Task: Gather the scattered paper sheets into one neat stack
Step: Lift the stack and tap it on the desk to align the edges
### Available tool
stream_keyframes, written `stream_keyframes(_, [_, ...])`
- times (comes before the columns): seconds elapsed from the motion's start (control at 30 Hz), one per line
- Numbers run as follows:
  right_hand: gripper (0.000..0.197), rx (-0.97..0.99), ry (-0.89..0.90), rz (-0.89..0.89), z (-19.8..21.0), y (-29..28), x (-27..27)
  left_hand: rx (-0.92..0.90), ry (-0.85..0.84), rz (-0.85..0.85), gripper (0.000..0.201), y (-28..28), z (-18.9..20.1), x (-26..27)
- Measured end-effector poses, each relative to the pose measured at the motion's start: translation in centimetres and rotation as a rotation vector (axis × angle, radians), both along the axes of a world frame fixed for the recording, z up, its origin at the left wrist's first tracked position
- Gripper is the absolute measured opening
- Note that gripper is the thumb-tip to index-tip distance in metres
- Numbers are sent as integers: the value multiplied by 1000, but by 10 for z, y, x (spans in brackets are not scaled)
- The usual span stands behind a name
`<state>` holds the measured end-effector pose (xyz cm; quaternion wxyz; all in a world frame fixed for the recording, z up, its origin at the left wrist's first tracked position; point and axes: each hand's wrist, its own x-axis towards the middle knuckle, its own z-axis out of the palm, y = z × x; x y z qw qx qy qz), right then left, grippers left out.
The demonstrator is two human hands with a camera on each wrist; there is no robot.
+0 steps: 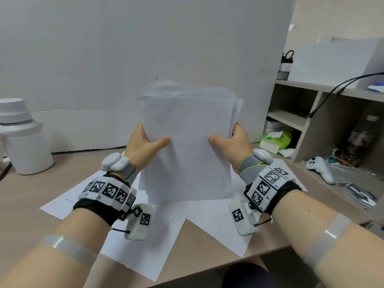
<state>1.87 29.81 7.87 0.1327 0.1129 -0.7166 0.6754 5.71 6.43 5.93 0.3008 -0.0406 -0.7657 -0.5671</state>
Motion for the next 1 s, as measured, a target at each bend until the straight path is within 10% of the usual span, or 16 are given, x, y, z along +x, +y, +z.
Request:
stream_keyframes(0.4, [23, -32, 68, -43, 23, -8, -2, 0, 114, 70, 55, 10, 28, -6])
stream_keyframes(0.87, [29, -29, -143, -10, -28, -15, -9, 185, -75, 77, 36, 15, -26, -3])
stream_keyframes(1.0, [33, -38, -142, -7, -31, -12, -9, 359, -102, 63, 57, 12, -30, -6])
